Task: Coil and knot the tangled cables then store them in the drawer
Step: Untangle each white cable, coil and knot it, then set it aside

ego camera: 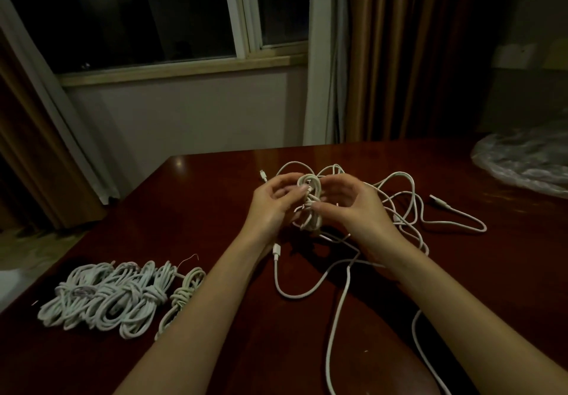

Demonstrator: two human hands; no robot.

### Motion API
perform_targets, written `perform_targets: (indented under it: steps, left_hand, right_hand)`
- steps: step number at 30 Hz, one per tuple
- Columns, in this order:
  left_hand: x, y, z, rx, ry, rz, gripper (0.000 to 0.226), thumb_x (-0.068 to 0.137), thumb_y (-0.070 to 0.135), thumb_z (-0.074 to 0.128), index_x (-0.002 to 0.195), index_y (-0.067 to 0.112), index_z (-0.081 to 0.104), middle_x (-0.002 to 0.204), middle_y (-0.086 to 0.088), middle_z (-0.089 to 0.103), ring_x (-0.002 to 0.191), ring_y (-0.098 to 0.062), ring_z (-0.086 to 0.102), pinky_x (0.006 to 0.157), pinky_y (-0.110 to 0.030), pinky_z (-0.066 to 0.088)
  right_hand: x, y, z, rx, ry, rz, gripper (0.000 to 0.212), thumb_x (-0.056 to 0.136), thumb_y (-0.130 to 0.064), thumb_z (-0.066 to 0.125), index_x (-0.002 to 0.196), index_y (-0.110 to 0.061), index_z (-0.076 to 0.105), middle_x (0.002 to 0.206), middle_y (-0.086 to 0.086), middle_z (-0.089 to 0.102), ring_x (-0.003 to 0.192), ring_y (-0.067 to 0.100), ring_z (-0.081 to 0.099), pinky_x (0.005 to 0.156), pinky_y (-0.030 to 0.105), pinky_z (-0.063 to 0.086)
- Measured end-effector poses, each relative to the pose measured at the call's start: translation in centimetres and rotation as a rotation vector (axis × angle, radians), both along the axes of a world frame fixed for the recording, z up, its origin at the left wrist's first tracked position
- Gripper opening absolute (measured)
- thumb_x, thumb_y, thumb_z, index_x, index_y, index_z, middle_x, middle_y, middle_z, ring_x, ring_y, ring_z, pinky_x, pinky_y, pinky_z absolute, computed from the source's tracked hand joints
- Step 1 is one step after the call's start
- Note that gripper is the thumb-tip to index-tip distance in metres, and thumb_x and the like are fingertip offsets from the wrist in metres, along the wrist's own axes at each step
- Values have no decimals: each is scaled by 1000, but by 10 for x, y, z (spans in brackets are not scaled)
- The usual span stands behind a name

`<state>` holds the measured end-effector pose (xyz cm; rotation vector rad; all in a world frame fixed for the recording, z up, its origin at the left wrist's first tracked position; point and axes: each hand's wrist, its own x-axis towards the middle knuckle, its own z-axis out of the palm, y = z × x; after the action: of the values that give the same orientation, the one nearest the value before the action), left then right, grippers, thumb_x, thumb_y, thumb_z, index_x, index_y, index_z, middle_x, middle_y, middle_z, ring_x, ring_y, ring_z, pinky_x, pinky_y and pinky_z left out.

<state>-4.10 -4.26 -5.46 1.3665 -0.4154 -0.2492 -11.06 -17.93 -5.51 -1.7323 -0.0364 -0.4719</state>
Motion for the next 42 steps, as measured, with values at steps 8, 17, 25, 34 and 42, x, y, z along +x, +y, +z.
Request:
perform_targets:
  steps: [8, 17, 25, 34, 42]
  left_hand:
    - [-4, 1, 5, 103, -72, 12, 4, 89, 14, 67, 92, 12, 67, 88, -6, 71, 77, -14, 70, 62, -20, 53]
    - [-7, 40, 13, 469, -321, -79, 28, 81, 12, 76, 109, 16, 71, 104, 1, 74, 99, -8, 69, 93, -33, 54]
    - [-22, 95, 44, 854, -580, -116, 26, 77, 21, 81, 103, 18, 76, 93, 8, 75, 88, 2, 69, 84, -23, 55]
    - [-47, 154, 47, 1172, -679, -181, 26, 79, 26, 79, 104, 24, 74, 93, 14, 73, 84, 11, 64, 74, -11, 50]
    - [-42, 182, 24, 1200, -637, -144, 27, 77, 27, 80, 104, 28, 74, 96, 19, 70, 91, 7, 63, 78, -13, 50]
  right_hand:
    - [-4, -11, 5, -175, -65, -39, 20, 75, -19, 80, 91, -16, 67, 89, -2, 70, 83, 9, 69, 70, 24, 57]
    - [-7, 2, 1, -414, -30, -112, 15, 77, -28, 79, 91, -21, 76, 83, -11, 72, 78, -4, 67, 70, 10, 52]
    - [-12, 46, 6, -398, 25, 103, 9, 80, -27, 76, 87, -20, 75, 69, -6, 72, 65, 1, 69, 66, 15, 54]
    - [-25, 102, 1, -575, 74, 305, 16, 82, -33, 74, 89, -17, 73, 75, -7, 71, 68, -1, 66, 64, 13, 51]
    - [-17, 131, -12, -635, 124, 356, 14, 84, -30, 73, 87, -16, 72, 79, -4, 71, 71, 5, 66, 61, 14, 49]
